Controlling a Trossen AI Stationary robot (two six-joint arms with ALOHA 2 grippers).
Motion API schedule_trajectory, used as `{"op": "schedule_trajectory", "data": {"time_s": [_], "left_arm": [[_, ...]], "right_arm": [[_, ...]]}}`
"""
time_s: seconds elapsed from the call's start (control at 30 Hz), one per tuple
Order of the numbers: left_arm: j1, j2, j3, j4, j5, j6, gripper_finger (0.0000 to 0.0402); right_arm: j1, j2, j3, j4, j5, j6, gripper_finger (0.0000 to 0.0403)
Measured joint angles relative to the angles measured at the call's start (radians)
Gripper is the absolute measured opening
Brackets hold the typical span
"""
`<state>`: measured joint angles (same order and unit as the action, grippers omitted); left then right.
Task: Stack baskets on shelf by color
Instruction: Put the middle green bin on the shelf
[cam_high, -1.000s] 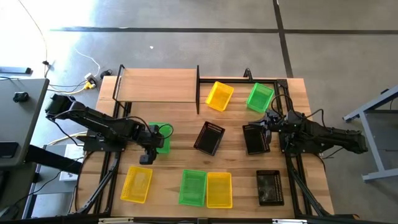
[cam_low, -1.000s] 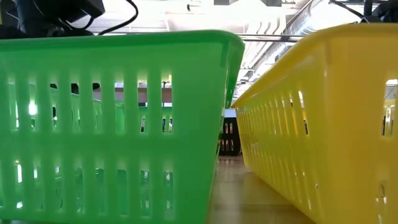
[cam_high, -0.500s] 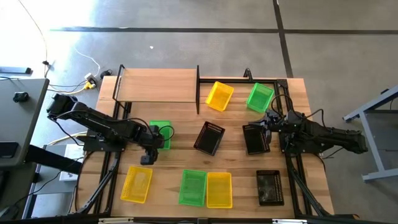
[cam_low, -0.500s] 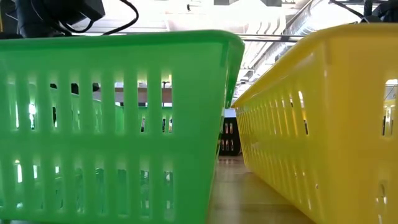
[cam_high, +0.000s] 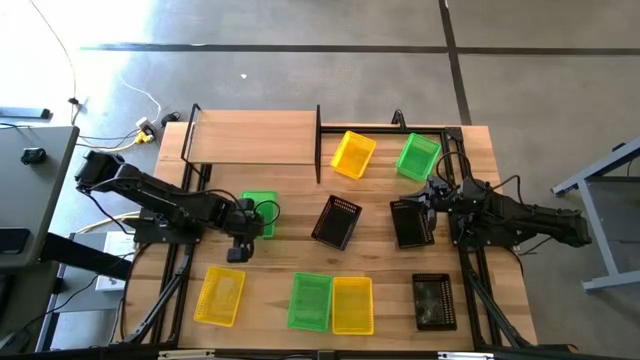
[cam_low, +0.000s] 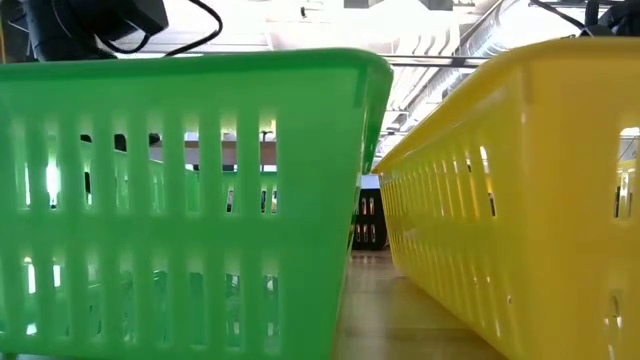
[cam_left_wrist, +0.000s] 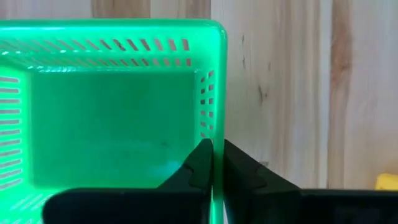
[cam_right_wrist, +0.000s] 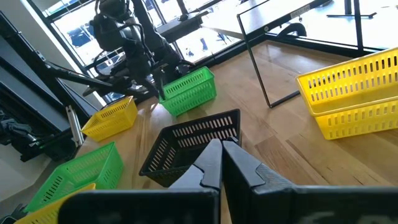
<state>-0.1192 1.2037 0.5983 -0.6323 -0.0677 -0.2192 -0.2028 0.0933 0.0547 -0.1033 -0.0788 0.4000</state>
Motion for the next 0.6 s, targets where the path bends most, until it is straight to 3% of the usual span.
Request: {"op": "schedule_trajectory", "data": {"time_s": [0.23,0.6], "left_arm": [[-0.001,-0.085,0.028,-0.021,0.011,-0.011,0.0005],[-0.002,-0.191,0.259,-0.214,-0.077,0.058,0.0003]], "right_arm": [[0.000,0.000,0.000,0.000,0.000,0.000,0.0000],[0.000,0.000,0.000,0.000,0.000,0.000,0.0000]]}}
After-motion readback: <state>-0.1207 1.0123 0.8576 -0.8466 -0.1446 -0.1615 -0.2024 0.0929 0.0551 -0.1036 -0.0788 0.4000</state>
